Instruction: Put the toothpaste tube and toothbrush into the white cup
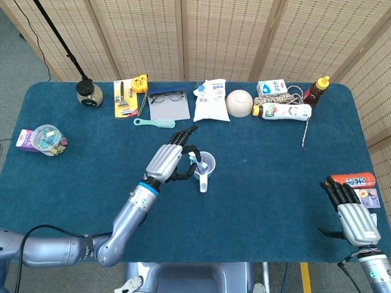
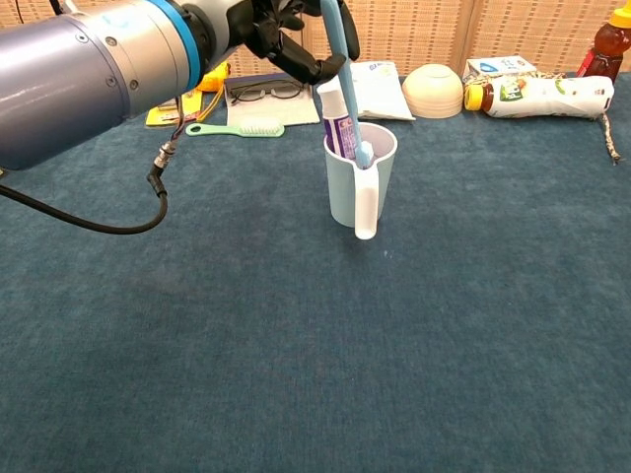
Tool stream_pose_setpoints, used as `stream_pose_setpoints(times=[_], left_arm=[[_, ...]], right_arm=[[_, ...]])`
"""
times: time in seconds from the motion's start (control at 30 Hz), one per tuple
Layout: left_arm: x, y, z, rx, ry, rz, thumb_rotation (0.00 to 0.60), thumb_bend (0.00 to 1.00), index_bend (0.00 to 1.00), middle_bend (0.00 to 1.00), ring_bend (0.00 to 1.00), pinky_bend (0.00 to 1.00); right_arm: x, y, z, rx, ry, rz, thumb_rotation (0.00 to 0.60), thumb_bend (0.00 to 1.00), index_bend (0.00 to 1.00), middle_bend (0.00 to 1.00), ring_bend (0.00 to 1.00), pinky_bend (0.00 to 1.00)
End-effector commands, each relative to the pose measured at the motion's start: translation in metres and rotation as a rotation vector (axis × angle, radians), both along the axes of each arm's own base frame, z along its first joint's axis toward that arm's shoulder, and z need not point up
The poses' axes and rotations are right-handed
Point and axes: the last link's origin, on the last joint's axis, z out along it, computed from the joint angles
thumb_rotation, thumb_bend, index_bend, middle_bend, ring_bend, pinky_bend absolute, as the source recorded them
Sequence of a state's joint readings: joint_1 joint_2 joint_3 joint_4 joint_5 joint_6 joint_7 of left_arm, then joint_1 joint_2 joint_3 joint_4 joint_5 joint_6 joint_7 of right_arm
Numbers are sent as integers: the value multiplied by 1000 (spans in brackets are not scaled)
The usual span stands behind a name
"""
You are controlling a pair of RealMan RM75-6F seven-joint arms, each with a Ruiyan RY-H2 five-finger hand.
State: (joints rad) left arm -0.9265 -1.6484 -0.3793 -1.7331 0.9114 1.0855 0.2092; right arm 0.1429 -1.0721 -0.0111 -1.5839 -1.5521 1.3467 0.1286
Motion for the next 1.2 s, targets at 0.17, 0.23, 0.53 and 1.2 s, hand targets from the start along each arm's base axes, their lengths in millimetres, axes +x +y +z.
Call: stream_pose_setpoints(times=[0.17,0.23,0.53,1.2], left_arm=[[2,2,-14,8,53,10,600,467,575,0,0,0],[2,3,-16,22,60,7,600,467,530,0,0,0],[4,0,-18,25,69,-9,600,459,166,0,0,0],[-49,-15,74,288,228,-75,600,387,0,0,0,0]], right_arm=[[0,0,0,1,-1,1,600,0,0,0,0,0],[0,0,1,0,-2,1,600,0,0,0,0,0],[0,0,3,-4,-6,0,600,0,0,0,0,0],[-1,0,6,-20,-9,-2,600,0,0,0,0,0]])
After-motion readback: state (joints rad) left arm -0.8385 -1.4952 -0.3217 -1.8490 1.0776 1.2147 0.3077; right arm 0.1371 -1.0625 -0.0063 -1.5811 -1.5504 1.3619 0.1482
